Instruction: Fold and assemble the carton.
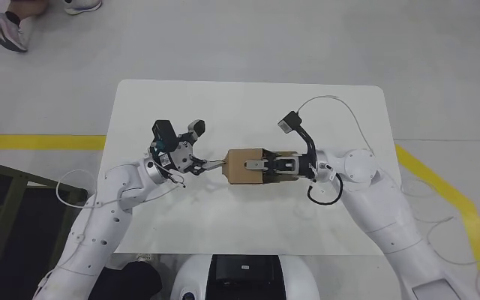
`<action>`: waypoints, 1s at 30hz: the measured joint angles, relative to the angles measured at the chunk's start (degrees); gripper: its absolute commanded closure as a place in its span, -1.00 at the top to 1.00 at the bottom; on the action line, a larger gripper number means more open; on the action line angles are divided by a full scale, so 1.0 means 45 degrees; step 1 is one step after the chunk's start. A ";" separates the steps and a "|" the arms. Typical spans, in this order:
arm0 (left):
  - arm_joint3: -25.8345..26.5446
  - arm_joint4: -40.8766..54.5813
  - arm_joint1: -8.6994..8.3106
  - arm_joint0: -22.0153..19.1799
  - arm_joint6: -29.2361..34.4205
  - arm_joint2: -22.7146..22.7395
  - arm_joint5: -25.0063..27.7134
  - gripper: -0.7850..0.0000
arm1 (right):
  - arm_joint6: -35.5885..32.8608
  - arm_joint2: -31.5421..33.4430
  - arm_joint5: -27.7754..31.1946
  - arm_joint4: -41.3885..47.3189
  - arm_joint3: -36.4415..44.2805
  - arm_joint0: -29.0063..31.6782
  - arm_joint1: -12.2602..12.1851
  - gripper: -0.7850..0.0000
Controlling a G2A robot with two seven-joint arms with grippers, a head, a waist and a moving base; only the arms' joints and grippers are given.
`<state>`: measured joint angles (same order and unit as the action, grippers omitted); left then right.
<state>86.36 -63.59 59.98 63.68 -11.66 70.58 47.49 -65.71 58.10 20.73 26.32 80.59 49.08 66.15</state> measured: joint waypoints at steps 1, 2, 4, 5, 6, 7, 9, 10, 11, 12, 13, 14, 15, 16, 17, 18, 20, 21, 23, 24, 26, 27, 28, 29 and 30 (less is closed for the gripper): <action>0.0006 -0.0029 0.0004 0.0012 -0.0020 -0.0014 0.0011 1.00 | -0.0049 0.0000 0.0014 0.0087 0.0007 0.0000 0.0005 -1.00; 0.0008 -0.0050 0.0011 0.0025 -0.0049 -0.0034 0.0019 1.00 | -0.0120 -0.0004 0.0029 0.0225 0.0014 0.0000 0.0014 -1.00; 0.0003 -0.0079 0.0021 0.0029 -0.0079 -0.0061 0.0032 1.00 | -0.0229 -0.0008 0.0056 0.0421 0.0001 -0.0007 0.0027 -1.00; -0.0004 -0.0092 0.0028 0.0026 -0.0101 -0.0076 0.0034 1.00 | -0.0292 -0.0010 0.0067 0.0527 -0.0021 -0.0013 0.0034 -1.00; -0.0012 -0.0093 0.0034 0.0026 -0.0119 -0.0088 0.0034 1.00 | -0.0337 -0.0013 0.0074 0.0598 -0.0040 -0.0019 0.0040 -1.00; -0.0019 -0.0099 0.0040 0.0023 -0.0129 -0.0103 0.0035 1.00 | -0.0381 -0.0016 0.0078 0.0660 -0.0060 -0.0025 0.0045 -1.00; -0.0029 -0.0115 0.0054 0.0011 -0.0141 -0.0145 0.0052 1.00 | -0.0468 -0.0027 0.0097 0.0777 -0.0109 -0.0044 0.0059 -1.00; -0.0034 -0.0121 0.0061 0.0005 -0.0143 -0.0169 0.0067 1.00 | -0.0501 -0.0034 0.0103 0.0821 -0.0132 -0.0050 0.0065 -1.00; -0.0040 -0.0128 0.0071 -0.0004 -0.0141 -0.0206 0.0085 1.00 | -0.0544 -0.0049 0.0105 0.0886 -0.0163 -0.0056 0.0074 -1.00; -0.0041 -0.0131 0.0079 -0.0014 -0.0134 -0.0237 0.0099 1.00 | -0.0578 -0.0065 0.0106 0.0936 -0.0190 -0.0060 0.0083 -1.00; -0.0042 -0.0133 0.0087 -0.0026 -0.0127 -0.0267 0.0115 1.00 | -0.0610 -0.0084 0.0107 0.0972 -0.0221 -0.0068 0.0091 -1.00; -0.0046 -0.0131 0.0099 -0.0044 -0.0124 -0.0305 0.0130 1.00 | -0.0638 -0.0113 0.0108 0.1002 -0.0267 -0.0083 0.0104 -1.00; -0.0049 -0.0126 0.0107 -0.0060 -0.0123 -0.0331 0.0139 1.00 | -0.0654 -0.0136 0.0109 0.1012 -0.0299 -0.0097 0.0114 -1.00; -0.0053 -0.0116 0.0116 -0.0076 -0.0122 -0.0357 0.0149 1.00 | -0.0666 -0.0158 0.0115 0.1018 -0.0330 -0.0112 0.0123 -1.00; -0.0053 -0.0105 0.0127 -0.0099 -0.0118 -0.0389 0.0163 1.00 | -0.0677 -0.0183 0.0120 0.1034 -0.0368 -0.0130 0.0136 -1.00; -0.0050 -0.0102 0.0134 -0.0116 -0.0114 -0.0410 0.0176 1.00 | -0.0692 -0.0200 0.0121 0.1042 -0.0391 -0.0144 0.0144 -1.00; -0.0045 -0.0076 0.0150 -0.0145 -0.0106 -0.0451 0.0201 1.00 | -0.0732 -0.0232 0.0124 0.1062 -0.0431 -0.0174 0.0162 -1.00; -0.0039 -0.0069 0.0156 -0.0157 -0.0098 -0.0466 0.0212 1.00 | -0.0745 -0.0243 0.0127 0.1078 -0.0445 -0.0183 0.0169 -1.00; -0.0013 -0.0053 0.0171 -0.0181 -0.0087 -0.0496 0.0223 1.00 | -0.0780 -0.0265 0.0137 0.1096 -0.0471 -0.0202 0.0184 -1.00; 0.0000 -0.0040 0.0177 -0.0188 -0.0082 -0.0510 0.0232 1.00 | -0.0795 -0.0274 0.0141 0.1098 -0.0481 -0.0209 0.0190 -1.00; 0.0029 -0.0002 0.0191 -0.0207 -0.0064 -0.0536 0.0243 1.00 | -0.0813 -0.0287 0.0150 0.1102 -0.0502 -0.0224 0.0202 -1.00; 0.0041 0.0011 0.0197 -0.0214 -0.0057 -0.0544 0.0243 1.00 | -0.0813 -0.0290 0.0153 0.1102 -0.0510 -0.0229 0.0207 -1.00; 0.0053 0.0021 0.0201 -0.0220 -0.0049 -0.0549 0.0242 1.00 | -0.0815 -0.0294 0.0155 0.1102 -0.0516 -0.0232 0.0212 -1.00; 0.0067 0.0032 0.0207 -0.0227 -0.0042 -0.0554 0.0242 1.00 | -0.0831 -0.0298 0.0157 0.1102 -0.0524 -0.0237 0.0217 -1.00; 0.0073 0.0038 0.0211 -0.0231 -0.0037 -0.0555 0.0242 1.00 | -0.0844 -0.0300 0.0153 0.1101 -0.0533 -0.0240 0.0220 -1.00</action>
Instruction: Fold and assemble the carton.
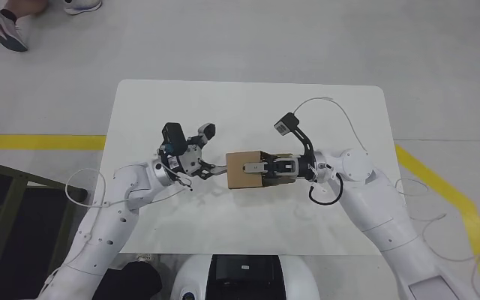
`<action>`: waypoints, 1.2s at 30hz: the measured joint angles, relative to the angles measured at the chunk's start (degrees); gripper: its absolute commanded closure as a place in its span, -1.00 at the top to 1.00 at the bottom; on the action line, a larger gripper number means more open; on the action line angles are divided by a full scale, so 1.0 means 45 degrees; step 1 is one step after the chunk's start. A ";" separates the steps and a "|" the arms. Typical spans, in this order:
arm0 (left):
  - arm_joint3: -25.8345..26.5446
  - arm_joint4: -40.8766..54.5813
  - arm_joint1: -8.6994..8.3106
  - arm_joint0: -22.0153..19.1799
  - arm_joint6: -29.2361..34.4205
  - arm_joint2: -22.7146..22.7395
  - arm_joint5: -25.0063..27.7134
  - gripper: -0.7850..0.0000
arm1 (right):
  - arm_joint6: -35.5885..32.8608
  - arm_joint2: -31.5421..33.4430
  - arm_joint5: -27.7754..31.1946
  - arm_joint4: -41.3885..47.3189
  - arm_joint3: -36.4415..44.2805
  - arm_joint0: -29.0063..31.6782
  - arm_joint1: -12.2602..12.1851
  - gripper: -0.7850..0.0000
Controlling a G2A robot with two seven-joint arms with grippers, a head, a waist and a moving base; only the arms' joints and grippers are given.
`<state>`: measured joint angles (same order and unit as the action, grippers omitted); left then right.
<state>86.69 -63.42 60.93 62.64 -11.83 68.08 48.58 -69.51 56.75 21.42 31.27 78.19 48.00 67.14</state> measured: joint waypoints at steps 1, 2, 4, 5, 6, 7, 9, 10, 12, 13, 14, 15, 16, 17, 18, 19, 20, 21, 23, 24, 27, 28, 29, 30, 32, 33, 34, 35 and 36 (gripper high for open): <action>0.0004 0.0004 0.0003 -0.0003 0.0007 0.0000 -0.0001 1.00 | -0.0011 0.0000 -0.0009 -0.0002 -0.0009 -0.0004 0.0003 -1.00; 0.0010 0.0001 0.0007 -0.0008 0.0019 0.0001 -0.0001 1.00 | -0.0016 0.0003 -0.0014 -0.0005 -0.0020 -0.0006 0.0006 -1.00; 0.0016 -0.0003 0.0012 -0.0011 0.0018 0.0009 0.0009 1.00 | -0.0006 0.0014 -0.0014 -0.0012 -0.0029 -0.0002 0.0011 -1.00; 0.0014 0.0006 0.0015 -0.0011 0.0015 0.0015 0.0021 1.00 | -0.0004 0.0018 -0.0008 -0.0030 -0.0030 0.0000 0.0013 -1.00; 0.0011 0.0012 0.0018 -0.0011 0.0015 0.0019 0.0027 1.00 | -0.0012 0.0021 -0.0005 -0.0043 -0.0029 -0.0001 0.0015 -1.00; 0.0010 0.0014 0.0020 -0.0013 0.0017 0.0025 0.0028 1.00 | -0.0024 0.0024 -0.0003 -0.0049 -0.0030 -0.0001 0.0017 -1.00; -0.0010 -0.0012 0.0022 -0.0013 0.0024 0.0067 -0.0013 1.00 | -0.0021 0.0042 -0.0013 -0.0091 -0.0068 -0.0005 0.0018 -1.00; -0.0040 -0.0032 0.0019 -0.0007 0.0019 0.0112 -0.0058 1.00 | 0.0003 0.0062 -0.0023 -0.0146 -0.0113 -0.0011 0.0015 -1.00; -0.0132 -0.0062 0.0001 0.0027 -0.0054 0.0279 -0.0161 1.00 | 0.0109 0.0125 -0.0062 -0.0347 -0.0276 -0.0032 0.0000 -1.00; -0.0170 -0.0072 -0.0011 0.0051 -0.0092 0.0365 -0.0185 1.00 | 0.0164 0.0152 -0.0083 -0.0444 -0.0367 -0.0038 -0.0007 -1.00; -0.0205 -0.0097 -0.0028 0.0088 -0.0137 0.0484 -0.0201 1.00 | 0.0236 0.0181 -0.0124 -0.0575 -0.0503 -0.0047 -0.0016 -1.00; -0.0216 -0.0130 -0.0043 0.0121 -0.0172 0.0570 -0.0207 1.00 | 0.0290 0.0194 -0.0162 -0.0677 -0.0607 -0.0056 -0.0021 -1.00; -0.0214 -0.0187 -0.0057 0.0155 -0.0205 0.0647 -0.0202 1.00 | 0.0342 0.0198 -0.0206 -0.0769 -0.0705 -0.0064 -0.0023 -1.00; -0.0186 -0.0352 -0.0081 0.0196 -0.0259 0.0743 -0.0150 1.00 | 0.0398 0.0191 -0.0265 -0.0868 -0.0818 -0.0074 -0.0023 -1.00; -0.0154 -0.0552 -0.0103 0.0231 -0.0331 0.0804 -0.0066 1.00 | 0.0429 0.0181 -0.0300 -0.0921 -0.0887 -0.0082 -0.0021 -1.00; -0.0120 -0.0803 -0.0125 0.0276 -0.0437 0.0847 0.0057 1.00 | 0.0459 0.0172 -0.0326 -0.0959 -0.0958 -0.0091 -0.0017 -1.00; -0.0077 -0.1224 -0.0158 0.0340 -0.0618 0.0879 0.0266 1.00 | 0.0505 0.0163 -0.0356 -0.0998 -0.1065 -0.0112 -0.0010 -1.00; -0.0062 -0.1577 -0.0182 0.0390 -0.0777 0.0888 0.0416 1.00 | 0.0534 0.0157 -0.0377 -0.1023 -0.1155 -0.0138 -0.0004 -1.00; -0.0089 -0.2472 -0.0227 0.0490 -0.1200 0.0837 0.0697 1.00 | 0.0582 0.0144 -0.0415 -0.1086 -0.1419 -0.0247 0.0012 -1.00; -0.0134 -0.2875 -0.0243 0.0521 -0.1392 0.0796 0.0761 1.00 | 0.0592 0.0130 -0.0434 -0.1109 -0.1550 -0.0302 0.0023 -1.00; -0.0432 -0.3906 -0.0266 0.0558 -0.2044 0.0643 0.0702 1.00 | 0.0622 0.0045 -0.0505 -0.1211 -0.2093 -0.0513 0.0067 -1.00; -0.0537 -0.4143 -0.0267 0.0536 -0.2191 0.0591 0.0639 1.00 | 0.0650 0.0006 -0.0516 -0.1230 -0.2302 -0.0583 0.0087 -1.00; -0.0657 -0.4433 -0.0267 0.0497 -0.2368 0.0513 0.0561 1.00 | 0.0690 -0.0068 -0.0528 -0.1241 -0.2602 -0.0683 0.0124 -1.00; -0.0732 -0.4636 -0.0267 0.0469 -0.2490 0.0448 0.0528 1.00 | 0.0711 -0.0139 -0.0534 -0.1235 -0.2829 -0.0761 0.0158 -1.00; -0.0848 -0.5107 -0.0270 0.0398 -0.2758 0.0271 0.0545 1.00 | 0.0725 -0.0351 -0.0551 -0.1140 -0.3350 -0.0938 0.0259 -1.00; -0.0889 -0.5334 -0.0273 0.0366 -0.2851 0.0187 0.0552 1.00 | 0.0735 -0.0452 -0.0545 -0.1082 -0.3566 -0.1012 0.0310 -1.00; -0.0938 -0.5558 -0.0274 0.0332 -0.2932 0.0102 0.0534 1.00 | 0.0747 -0.0551 -0.0526 -0.1012 -0.3771 -0.1085 0.0363 -1.00; -0.1021 -0.5822 -0.0272 0.0286 -0.3028 -0.0008 0.0473 1.00 | 0.0764 -0.0682 -0.0489 -0.0909 -0.4030 -0.1174 0.0436 -1.00; -0.1091 -0.5977 -0.0267 0.0246 -0.3090 -0.0091 0.0423 1.00 | 0.0784 -0.0777 -0.0457 -0.0836 -0.4213 -0.1236 0.0491 -1.00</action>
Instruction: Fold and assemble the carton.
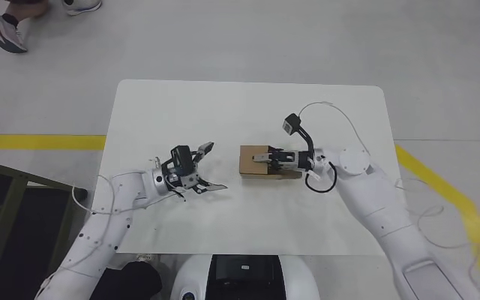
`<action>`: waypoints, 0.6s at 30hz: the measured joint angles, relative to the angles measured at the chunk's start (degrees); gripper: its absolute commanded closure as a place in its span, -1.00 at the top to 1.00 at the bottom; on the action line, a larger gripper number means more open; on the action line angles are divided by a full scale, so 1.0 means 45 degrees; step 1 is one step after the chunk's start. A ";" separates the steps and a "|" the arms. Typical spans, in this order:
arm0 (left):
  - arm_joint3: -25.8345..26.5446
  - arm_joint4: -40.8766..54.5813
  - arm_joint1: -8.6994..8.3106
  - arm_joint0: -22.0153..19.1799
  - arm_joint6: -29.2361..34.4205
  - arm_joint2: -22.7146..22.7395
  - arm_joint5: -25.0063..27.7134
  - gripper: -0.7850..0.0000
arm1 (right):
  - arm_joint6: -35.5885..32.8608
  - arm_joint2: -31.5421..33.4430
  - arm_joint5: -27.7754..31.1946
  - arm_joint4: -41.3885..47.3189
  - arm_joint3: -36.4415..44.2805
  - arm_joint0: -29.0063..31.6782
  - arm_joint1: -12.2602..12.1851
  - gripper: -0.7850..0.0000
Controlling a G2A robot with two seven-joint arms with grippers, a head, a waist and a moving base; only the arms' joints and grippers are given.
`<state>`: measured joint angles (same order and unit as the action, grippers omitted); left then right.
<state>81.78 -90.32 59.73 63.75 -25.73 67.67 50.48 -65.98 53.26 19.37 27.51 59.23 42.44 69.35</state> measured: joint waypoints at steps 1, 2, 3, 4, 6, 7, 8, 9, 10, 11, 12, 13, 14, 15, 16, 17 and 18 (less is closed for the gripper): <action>-0.0075 -0.0123 0.0008 -0.0047 -0.0054 -0.0082 -0.0044 1.00 | 0.0025 -0.0099 0.0027 0.0071 -0.0176 -0.0050 0.0057 -1.00; -0.0183 -0.0243 0.0022 -0.0121 -0.0113 -0.0190 -0.0094 1.00 | 0.0043 -0.0247 0.0049 0.0165 -0.0392 -0.0098 0.0137 -1.00; -0.0269 -0.0309 0.0033 -0.0183 -0.0146 -0.0269 -0.0121 1.00 | 0.0038 -0.0369 0.0051 0.0222 -0.0541 -0.0126 0.0198 -1.00; -0.0354 -0.0361 0.0045 -0.0248 -0.0167 -0.0344 -0.0141 1.00 | 0.0024 -0.0494 0.0055 0.0271 -0.0680 -0.0156 0.0261 -1.00; -0.0540 -0.0454 0.0069 -0.0396 -0.0190 -0.0499 -0.0181 1.00 | 0.0025 -0.0750 0.0118 0.0350 -0.0992 -0.0244 0.0402 -1.00; -0.0612 -0.0502 0.0078 -0.0454 -0.0184 -0.0559 -0.0207 1.00 | 0.0036 -0.0848 0.0157 0.0367 -0.1124 -0.0284 0.0459 -1.00; -0.0694 -0.0572 0.0090 -0.0520 -0.0160 -0.0635 -0.0263 1.00 | 0.0064 -0.0970 0.0203 0.0370 -0.1301 -0.0341 0.0532 -1.00; -0.0745 -0.0629 0.0099 -0.0561 -0.0141 -0.0694 -0.0308 1.00 | 0.0103 -0.1054 0.0237 0.0359 -0.1435 -0.0389 0.0586 -1.00; -0.0790 -0.0696 0.0105 -0.0597 -0.0119 -0.0753 -0.0346 1.00 | 0.0145 -0.1131 0.0274 0.0347 -0.1565 -0.0438 0.0638 -1.00; -0.0841 -0.0787 0.0113 -0.0640 -0.0097 -0.0825 -0.0403 1.00 | 0.0185 -0.1222 0.0327 0.0344 -0.1728 -0.0503 0.0706 -1.00; -0.0876 -0.0854 0.0117 -0.0666 -0.0081 -0.0873 -0.0446 1.00 | 0.0204 -0.1280 0.0364 0.0348 -0.1842 -0.0550 0.0754 -0.88; -0.0907 -0.0915 0.0121 -0.0687 -0.0070 -0.0913 -0.0495 1.00 | 0.0219 -0.1327 0.0402 0.0362 -0.1951 -0.0596 0.0798 -0.55; -0.0942 -0.0986 0.0124 -0.0709 -0.0064 -0.0960 -0.0569 1.00 | 0.0230 -0.1379 0.0448 0.0379 -0.2087 -0.0653 0.0852 -0.25; -0.0966 -0.1037 0.0127 -0.0723 -0.0061 -0.0991 -0.0624 1.00 | 0.0248 -0.1411 0.0480 0.0375 -0.2191 -0.0695 0.0887 -0.04; -0.0986 -0.1088 0.0128 -0.0737 -0.0060 -0.1022 -0.0679 1.00 | 0.0285 -0.1440 0.0510 0.0341 -0.2290 -0.0735 0.0918 0.31; -0.1008 -0.1154 0.0132 -0.0753 -0.0063 -0.1067 -0.0746 1.00 | 0.0328 -0.1474 0.0550 0.0291 -0.2406 -0.0779 0.0957 0.58; -0.1025 -0.1210 0.0134 -0.0765 -0.0064 -0.1105 -0.0789 1.00 | 0.0356 -0.1491 0.0581 0.0260 -0.2488 -0.0807 0.0982 0.80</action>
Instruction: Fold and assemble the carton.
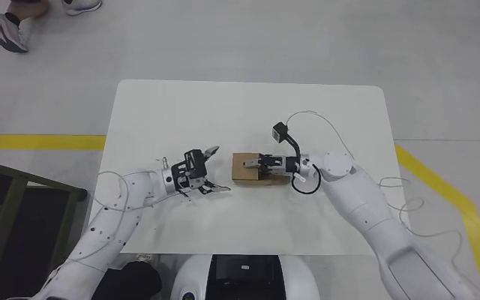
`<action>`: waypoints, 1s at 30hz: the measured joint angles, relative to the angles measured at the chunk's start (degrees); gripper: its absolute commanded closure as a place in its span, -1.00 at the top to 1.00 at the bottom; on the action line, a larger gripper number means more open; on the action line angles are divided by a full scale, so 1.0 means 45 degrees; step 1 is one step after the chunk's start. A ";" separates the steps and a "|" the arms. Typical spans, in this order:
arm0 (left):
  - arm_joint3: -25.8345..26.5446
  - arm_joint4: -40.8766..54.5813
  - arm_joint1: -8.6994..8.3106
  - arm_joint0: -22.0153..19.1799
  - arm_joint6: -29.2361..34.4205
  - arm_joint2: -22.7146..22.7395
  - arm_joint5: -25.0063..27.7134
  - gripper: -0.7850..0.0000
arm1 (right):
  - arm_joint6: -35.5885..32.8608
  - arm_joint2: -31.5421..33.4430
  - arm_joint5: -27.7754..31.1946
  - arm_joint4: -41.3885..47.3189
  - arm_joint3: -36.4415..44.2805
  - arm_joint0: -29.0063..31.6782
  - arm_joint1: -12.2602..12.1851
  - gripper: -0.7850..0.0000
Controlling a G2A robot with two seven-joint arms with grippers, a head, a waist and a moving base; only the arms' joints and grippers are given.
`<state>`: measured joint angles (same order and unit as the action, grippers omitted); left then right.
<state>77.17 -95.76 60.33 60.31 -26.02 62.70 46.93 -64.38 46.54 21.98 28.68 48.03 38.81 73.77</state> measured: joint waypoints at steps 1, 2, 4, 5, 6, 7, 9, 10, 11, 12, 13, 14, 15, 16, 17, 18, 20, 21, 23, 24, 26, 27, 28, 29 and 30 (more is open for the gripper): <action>-0.0015 -0.0061 0.0003 -0.0013 0.0003 -0.0043 -0.0043 1.00 | 0.0019 -0.0011 0.0027 -0.0028 -0.0075 -0.0026 0.0022 0.91; -0.0033 -0.0142 0.0009 -0.0030 0.0010 -0.0105 -0.0103 1.00 | 0.0022 -0.0016 0.0063 -0.0055 -0.0158 -0.0058 0.0046 1.00; -0.0073 -0.0232 0.0022 -0.0058 -0.0001 -0.0205 -0.0176 1.00 | 0.0009 0.0007 0.0126 -0.0074 -0.0246 -0.0096 0.0067 1.00; -0.0110 -0.0261 0.0034 -0.0082 -0.0011 -0.0271 -0.0223 1.00 | -0.0004 0.0039 0.0174 -0.0101 -0.0266 -0.0109 0.0071 1.00; -0.0136 -0.0278 0.0045 -0.0106 -0.0012 -0.0322 -0.0265 1.00 | -0.0017 0.0072 0.0212 -0.0127 -0.0253 -0.0110 0.0067 1.00; -0.0161 -0.0291 0.0057 -0.0134 -0.0012 -0.0376 -0.0304 1.00 | -0.0033 0.0116 0.0251 -0.0154 -0.0215 -0.0101 0.0056 1.00; -0.0240 -0.0286 0.0087 -0.0217 -0.0033 -0.0496 -0.0348 1.00 | -0.0054 0.0266 0.0352 -0.0242 -0.0058 -0.0041 0.0001 1.00; -0.0287 -0.0273 0.0099 -0.0261 -0.0041 -0.0540 -0.0359 1.00 | -0.0057 0.0348 0.0393 -0.0298 0.0041 0.0002 -0.0037 1.00; -0.0351 -0.0255 0.0115 -0.0324 -0.0051 -0.0593 -0.0374 1.00 | -0.0077 0.0465 0.0413 -0.0375 0.0209 0.0077 -0.0093 1.00; -0.0401 -0.0236 0.0127 -0.0373 -0.0069 -0.0630 -0.0376 1.00 | -0.0106 0.0562 0.0414 -0.0425 0.0371 0.0146 -0.0141 1.00; -0.0457 -0.0216 0.0138 -0.0424 -0.0094 -0.0667 -0.0364 1.00 | -0.0139 0.0669 0.0411 -0.0476 0.0562 0.0222 -0.0195 1.00; -0.0546 -0.0184 0.0152 -0.0499 -0.0132 -0.0717 -0.0316 1.00 | -0.0187 0.0825 0.0400 -0.0571 0.0854 0.0341 -0.0276 1.00; -0.0623 -0.0161 0.0164 -0.0566 -0.0159 -0.0759 -0.0266 1.00 | -0.0216 0.0951 0.0382 -0.0684 0.1093 0.0440 -0.0345 1.00; -0.0707 -0.0156 0.0178 -0.0643 -0.0174 -0.0807 -0.0230 1.00 | -0.0234 0.1086 0.0356 -0.0821 0.1349 0.0546 -0.0422 1.00; -0.0818 -0.0166 0.0203 -0.0752 -0.0201 -0.0885 -0.0228 1.00 | -0.0229 0.1292 0.0313 -0.0993 0.1719 0.0708 -0.0528 1.00; -0.0906 -0.0155 0.0227 -0.0829 -0.0261 -0.0963 -0.0214 1.00 | -0.0185 0.1469 0.0282 -0.1143 0.2008 0.0842 -0.0616 1.00; -0.1171 -0.0120 0.0297 -0.1034 -0.0383 -0.1168 -0.0203 1.00 | 0.0048 0.1914 0.0173 -0.1674 0.2681 0.1170 -0.0834 1.00; -0.1302 -0.0122 0.0335 -0.1129 -0.0394 -0.1270 -0.0261 1.00 | 0.0154 0.2117 0.0093 -0.1899 0.2990 0.1328 -0.0928 1.00; -0.1606 -0.0091 0.0437 -0.1349 -0.0401 -0.1532 -0.0391 1.00 | 0.0295 0.2620 -0.0129 -0.2320 0.3753 0.1734 -0.1146 1.00; -0.1732 -0.0070 0.0483 -0.1446 -0.0403 -0.1645 -0.0435 1.00 | 0.0316 0.2852 -0.0223 -0.2461 0.4095 0.1920 -0.1239 1.00; -0.1991 -0.0012 0.0581 -0.1657 -0.0429 -0.1888 -0.0482 1.00 | 0.0317 0.3423 -0.0427 -0.2723 0.4895 0.2373 -0.1455 1.00; -0.2084 0.0027 0.0620 -0.1740 -0.0452 -0.1975 -0.0489 1.00 | 0.0305 0.3675 -0.0512 -0.2837 0.5239 0.2576 -0.1545 1.00; -0.2163 0.0072 0.0656 -0.1816 -0.0476 -0.2051 -0.0503 1.00 | 0.0294 0.3928 -0.0598 -0.2955 0.5578 0.2781 -0.1634 1.00; -0.2254 0.0149 0.0701 -0.1904 -0.0506 -0.2137 -0.0517 1.00 | 0.0279 0.4256 -0.0718 -0.3104 0.6018 0.3059 -0.1745 1.00; -0.2319 0.0225 0.0733 -0.1964 -0.0516 -0.2191 -0.0526 1.00 | 0.0265 0.4494 -0.0810 -0.3212 0.6331 0.3268 -0.1824 1.00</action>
<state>66.73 -94.75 63.63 51.47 -28.34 52.84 44.56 -63.19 66.77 18.34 14.22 76.52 53.52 65.56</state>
